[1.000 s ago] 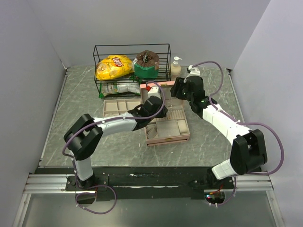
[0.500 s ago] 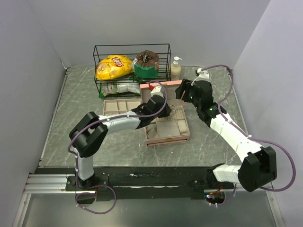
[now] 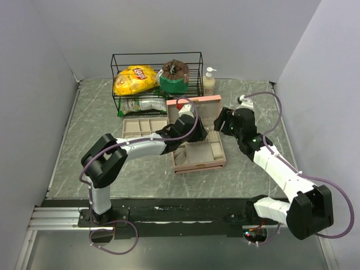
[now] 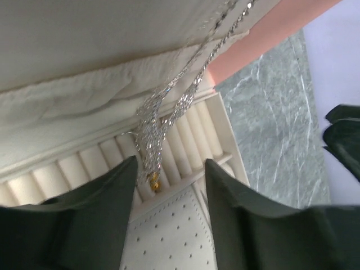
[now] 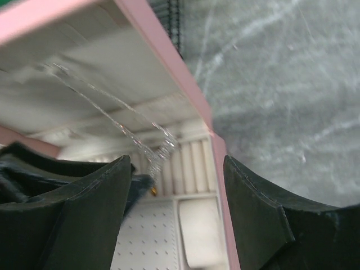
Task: Organize the mixed jewelry
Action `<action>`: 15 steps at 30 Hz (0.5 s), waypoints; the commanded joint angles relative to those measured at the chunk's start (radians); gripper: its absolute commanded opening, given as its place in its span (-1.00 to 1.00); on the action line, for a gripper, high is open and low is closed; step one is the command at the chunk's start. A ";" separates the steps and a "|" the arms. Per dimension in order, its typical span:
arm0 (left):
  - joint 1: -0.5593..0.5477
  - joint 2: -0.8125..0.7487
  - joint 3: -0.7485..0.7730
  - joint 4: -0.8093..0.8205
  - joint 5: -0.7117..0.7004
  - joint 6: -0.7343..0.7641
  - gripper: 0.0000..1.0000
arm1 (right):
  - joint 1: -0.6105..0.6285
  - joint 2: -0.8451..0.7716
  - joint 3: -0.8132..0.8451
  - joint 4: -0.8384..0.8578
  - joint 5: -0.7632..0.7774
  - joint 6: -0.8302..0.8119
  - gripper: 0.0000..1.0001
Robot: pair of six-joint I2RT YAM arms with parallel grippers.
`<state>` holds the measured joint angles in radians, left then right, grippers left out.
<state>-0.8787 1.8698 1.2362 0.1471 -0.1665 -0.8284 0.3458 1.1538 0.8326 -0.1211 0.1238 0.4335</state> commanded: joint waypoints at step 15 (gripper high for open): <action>-0.040 -0.579 -0.223 -0.115 -0.154 0.130 0.55 | -0.041 0.127 -0.072 -0.092 -0.039 0.024 0.16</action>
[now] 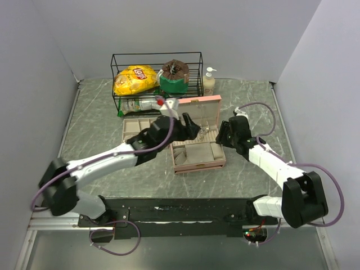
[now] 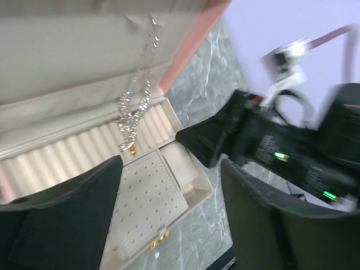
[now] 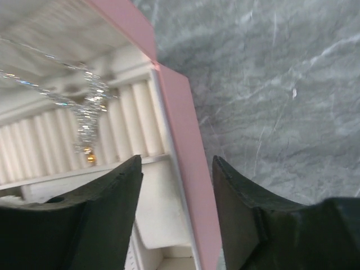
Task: Organize the mixed jewelry
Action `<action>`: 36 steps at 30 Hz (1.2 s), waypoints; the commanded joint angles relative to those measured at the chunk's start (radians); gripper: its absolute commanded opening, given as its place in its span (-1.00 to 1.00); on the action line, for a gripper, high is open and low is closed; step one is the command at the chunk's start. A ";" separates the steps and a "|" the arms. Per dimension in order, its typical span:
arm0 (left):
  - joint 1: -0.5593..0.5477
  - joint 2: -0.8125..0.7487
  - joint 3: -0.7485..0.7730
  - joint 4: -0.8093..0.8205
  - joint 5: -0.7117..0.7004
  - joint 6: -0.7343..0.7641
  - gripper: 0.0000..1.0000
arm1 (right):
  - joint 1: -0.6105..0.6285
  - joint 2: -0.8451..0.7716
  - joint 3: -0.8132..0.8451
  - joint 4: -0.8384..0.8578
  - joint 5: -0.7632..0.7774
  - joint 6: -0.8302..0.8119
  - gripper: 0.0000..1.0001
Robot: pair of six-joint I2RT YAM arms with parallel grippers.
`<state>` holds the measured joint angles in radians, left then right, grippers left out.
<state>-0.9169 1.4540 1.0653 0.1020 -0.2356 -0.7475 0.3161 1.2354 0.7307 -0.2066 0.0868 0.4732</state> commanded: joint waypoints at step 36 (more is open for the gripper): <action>0.007 -0.581 -0.254 -0.331 -0.186 0.198 0.93 | 0.074 0.050 0.079 -0.286 -0.128 -0.317 -1.00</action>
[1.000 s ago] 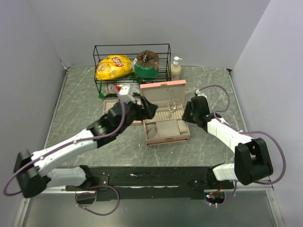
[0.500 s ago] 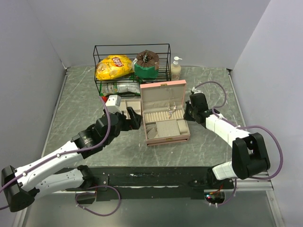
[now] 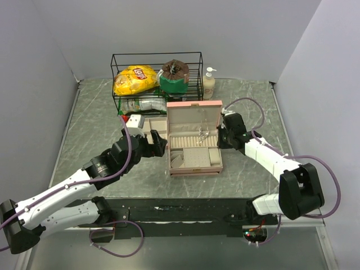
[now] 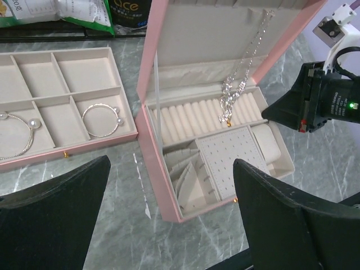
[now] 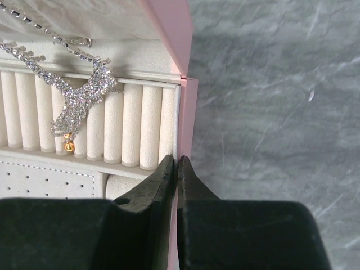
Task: Organize the mixed jewelry
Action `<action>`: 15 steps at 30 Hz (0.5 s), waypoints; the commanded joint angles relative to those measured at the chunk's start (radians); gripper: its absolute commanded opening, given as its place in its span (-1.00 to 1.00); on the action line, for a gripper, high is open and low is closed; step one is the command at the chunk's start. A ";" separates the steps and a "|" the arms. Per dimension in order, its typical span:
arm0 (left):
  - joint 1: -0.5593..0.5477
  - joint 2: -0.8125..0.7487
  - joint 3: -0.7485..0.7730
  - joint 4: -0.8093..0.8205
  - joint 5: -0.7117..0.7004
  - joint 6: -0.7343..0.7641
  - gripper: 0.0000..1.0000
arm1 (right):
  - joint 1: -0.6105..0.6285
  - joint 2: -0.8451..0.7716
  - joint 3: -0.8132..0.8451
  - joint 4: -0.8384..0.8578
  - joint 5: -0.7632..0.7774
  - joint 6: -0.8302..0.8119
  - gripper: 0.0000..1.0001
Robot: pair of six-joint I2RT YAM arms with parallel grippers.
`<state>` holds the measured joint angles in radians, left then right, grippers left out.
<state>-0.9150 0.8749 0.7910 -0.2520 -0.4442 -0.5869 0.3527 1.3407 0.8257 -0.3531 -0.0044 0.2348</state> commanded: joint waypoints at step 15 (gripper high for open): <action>0.007 -0.025 -0.003 0.004 0.029 0.053 0.93 | 0.098 -0.035 0.046 -0.133 0.126 -0.003 -0.64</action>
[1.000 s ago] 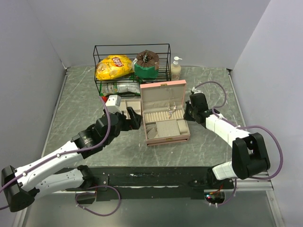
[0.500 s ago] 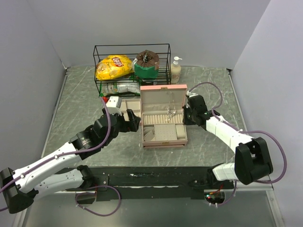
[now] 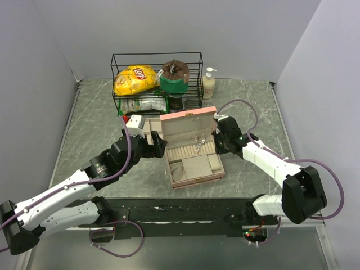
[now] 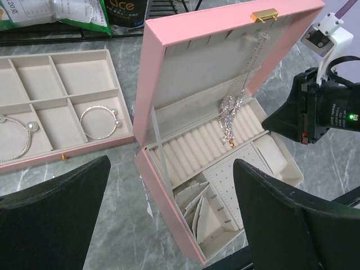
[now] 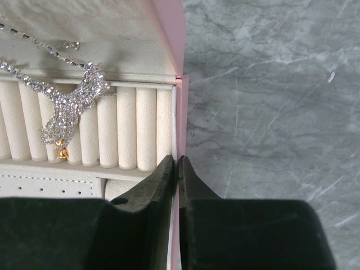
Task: Organize the mixed jewelry
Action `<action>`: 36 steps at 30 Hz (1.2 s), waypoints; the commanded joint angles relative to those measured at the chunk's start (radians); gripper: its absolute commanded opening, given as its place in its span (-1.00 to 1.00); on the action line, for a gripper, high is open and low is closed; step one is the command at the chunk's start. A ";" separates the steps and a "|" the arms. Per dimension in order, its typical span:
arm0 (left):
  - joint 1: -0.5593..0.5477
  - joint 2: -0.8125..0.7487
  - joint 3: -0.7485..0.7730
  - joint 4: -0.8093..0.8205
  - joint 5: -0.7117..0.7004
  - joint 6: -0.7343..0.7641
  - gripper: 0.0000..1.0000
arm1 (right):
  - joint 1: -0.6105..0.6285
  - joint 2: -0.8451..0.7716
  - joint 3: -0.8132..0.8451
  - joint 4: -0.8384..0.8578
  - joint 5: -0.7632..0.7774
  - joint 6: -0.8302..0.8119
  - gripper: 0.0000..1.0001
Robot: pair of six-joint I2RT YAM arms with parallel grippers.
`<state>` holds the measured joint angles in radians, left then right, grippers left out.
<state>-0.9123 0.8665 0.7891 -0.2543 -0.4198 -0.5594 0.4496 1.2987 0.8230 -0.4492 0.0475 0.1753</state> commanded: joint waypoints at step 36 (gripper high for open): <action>0.434 -0.090 -0.063 -0.013 0.319 0.156 0.93 | 0.420 0.168 0.216 0.116 0.670 1.345 0.05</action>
<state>-0.4820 0.7990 0.7330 -0.2970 -0.0948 -0.4122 0.8707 1.4605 1.0050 -0.2623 0.6151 1.4349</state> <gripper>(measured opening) 0.966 0.537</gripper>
